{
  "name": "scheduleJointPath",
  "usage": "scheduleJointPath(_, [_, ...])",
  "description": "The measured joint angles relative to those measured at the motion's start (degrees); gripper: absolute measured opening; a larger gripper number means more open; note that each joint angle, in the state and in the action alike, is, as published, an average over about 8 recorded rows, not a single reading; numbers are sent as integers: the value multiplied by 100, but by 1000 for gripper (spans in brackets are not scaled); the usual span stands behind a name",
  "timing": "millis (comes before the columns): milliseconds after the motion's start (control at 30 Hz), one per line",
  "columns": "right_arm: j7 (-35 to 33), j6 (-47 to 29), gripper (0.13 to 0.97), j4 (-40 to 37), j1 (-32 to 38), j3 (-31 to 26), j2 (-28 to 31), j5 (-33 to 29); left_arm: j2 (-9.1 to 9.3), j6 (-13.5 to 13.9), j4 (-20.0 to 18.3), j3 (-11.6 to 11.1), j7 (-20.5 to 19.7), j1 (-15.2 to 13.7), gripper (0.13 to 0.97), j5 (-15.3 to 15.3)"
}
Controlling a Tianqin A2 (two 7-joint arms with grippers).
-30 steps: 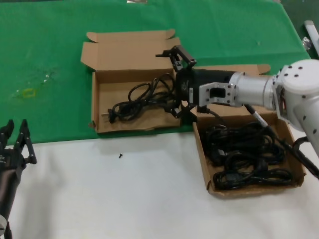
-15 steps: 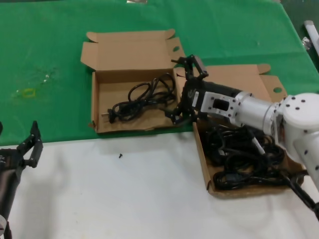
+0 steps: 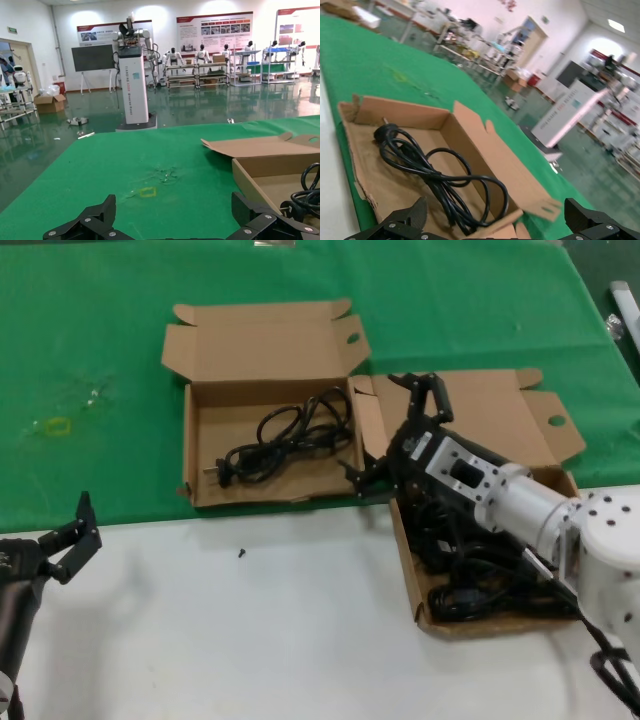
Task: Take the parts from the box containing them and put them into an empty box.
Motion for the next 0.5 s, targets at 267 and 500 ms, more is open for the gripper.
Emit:
scheduleJointPath(267, [658, 556, 966, 618, -644, 186, 24, 124, 0, 0, 0, 0, 0, 0, 796, 0])
scheduleJointPath(500, [1220, 1032, 966, 1150, -1201, 346, 44, 231, 0, 0, 0, 0, 1, 0, 802, 0])
